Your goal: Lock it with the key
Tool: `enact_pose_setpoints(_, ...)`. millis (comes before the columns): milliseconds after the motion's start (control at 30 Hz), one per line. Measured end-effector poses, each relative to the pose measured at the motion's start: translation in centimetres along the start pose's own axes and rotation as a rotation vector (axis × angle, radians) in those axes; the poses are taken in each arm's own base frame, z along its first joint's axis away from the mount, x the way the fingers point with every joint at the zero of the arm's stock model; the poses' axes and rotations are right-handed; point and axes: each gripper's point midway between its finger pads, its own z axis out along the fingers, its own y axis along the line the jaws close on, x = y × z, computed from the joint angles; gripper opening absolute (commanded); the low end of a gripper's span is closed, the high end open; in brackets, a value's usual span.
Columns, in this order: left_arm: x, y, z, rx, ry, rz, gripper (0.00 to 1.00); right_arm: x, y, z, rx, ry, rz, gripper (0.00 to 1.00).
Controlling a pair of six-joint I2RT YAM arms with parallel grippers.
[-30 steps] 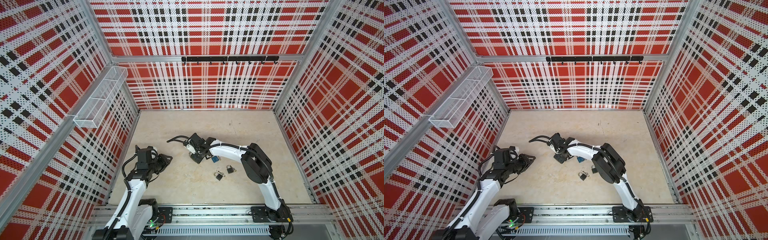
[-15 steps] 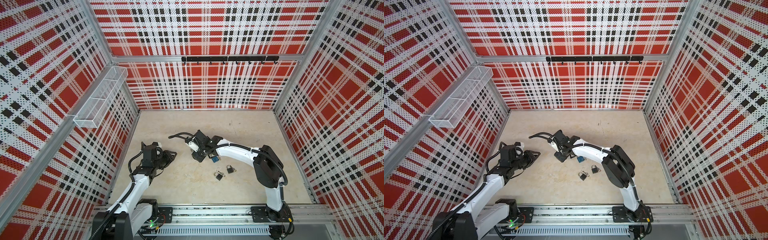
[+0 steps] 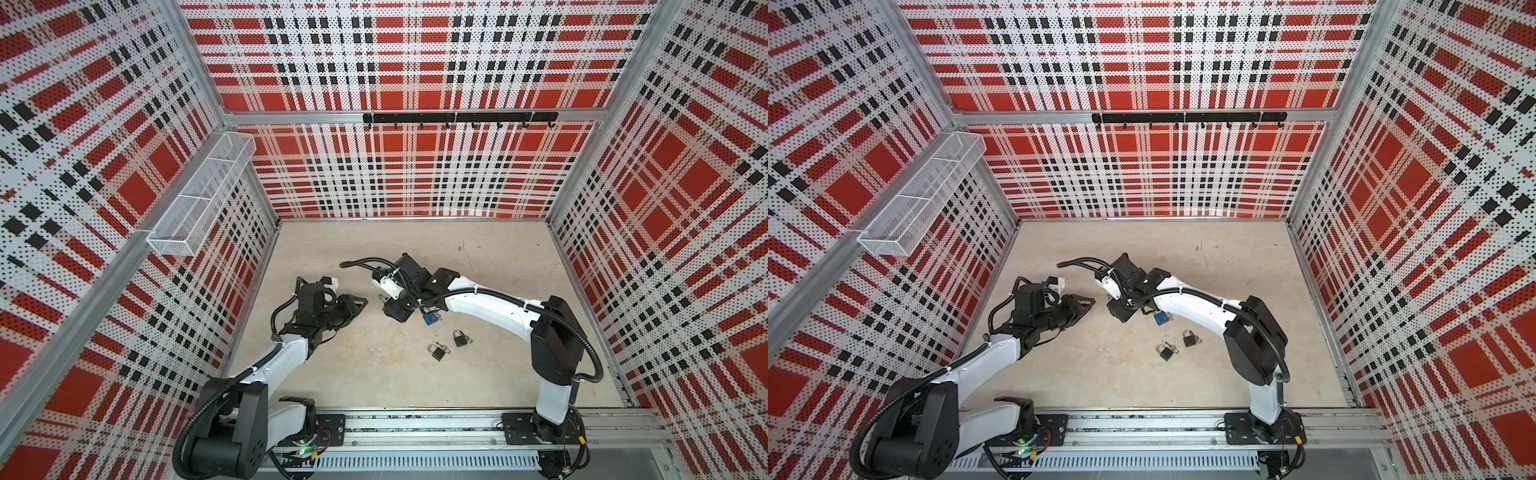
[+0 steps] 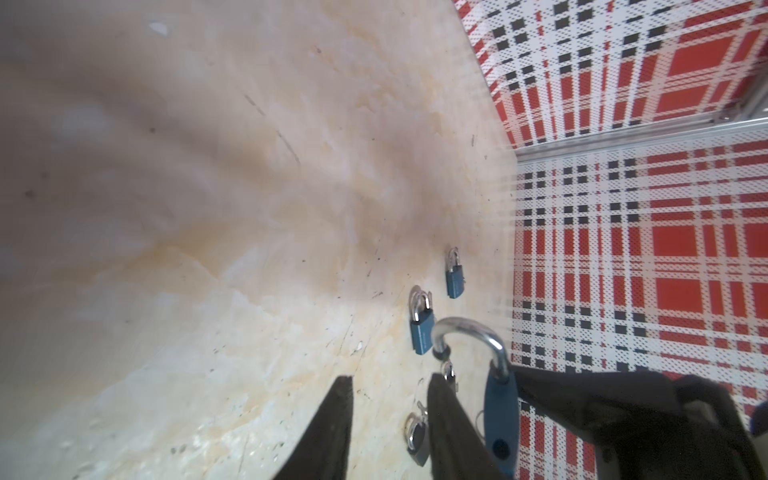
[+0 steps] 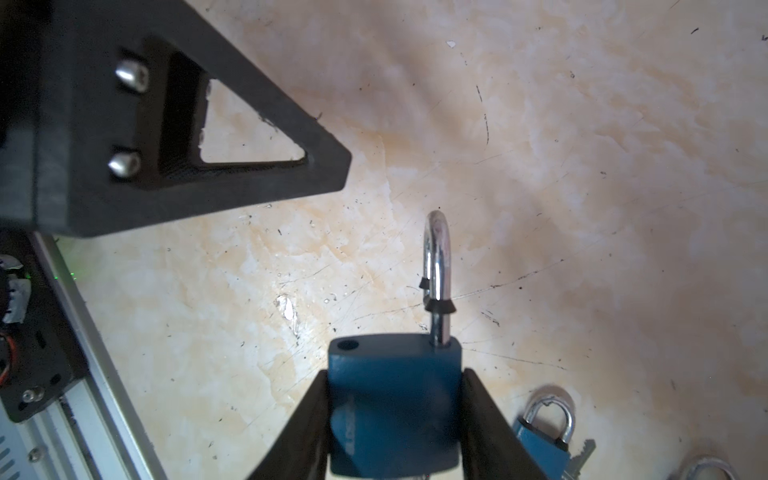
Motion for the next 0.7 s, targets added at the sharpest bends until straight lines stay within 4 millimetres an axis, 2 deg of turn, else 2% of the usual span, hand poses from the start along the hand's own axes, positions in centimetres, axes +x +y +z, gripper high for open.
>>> enact_pose_setpoints(167,0.3,-2.3,0.3,0.081,0.011,0.047,0.34,-0.2,0.5,-0.4,-0.031,-0.008,0.022,0.29)
enact_pose_setpoints(300,1.0,-3.2,0.6,0.107,0.029,0.066,0.34,-0.2,0.4,-0.4,-0.041,-0.008,0.035,0.29)
enact_pose_setpoints(700,2.0,-2.6,0.3,0.104,0.029,0.053,0.33,-0.3,0.0,-0.5,-0.061,-0.011,0.070,0.29)
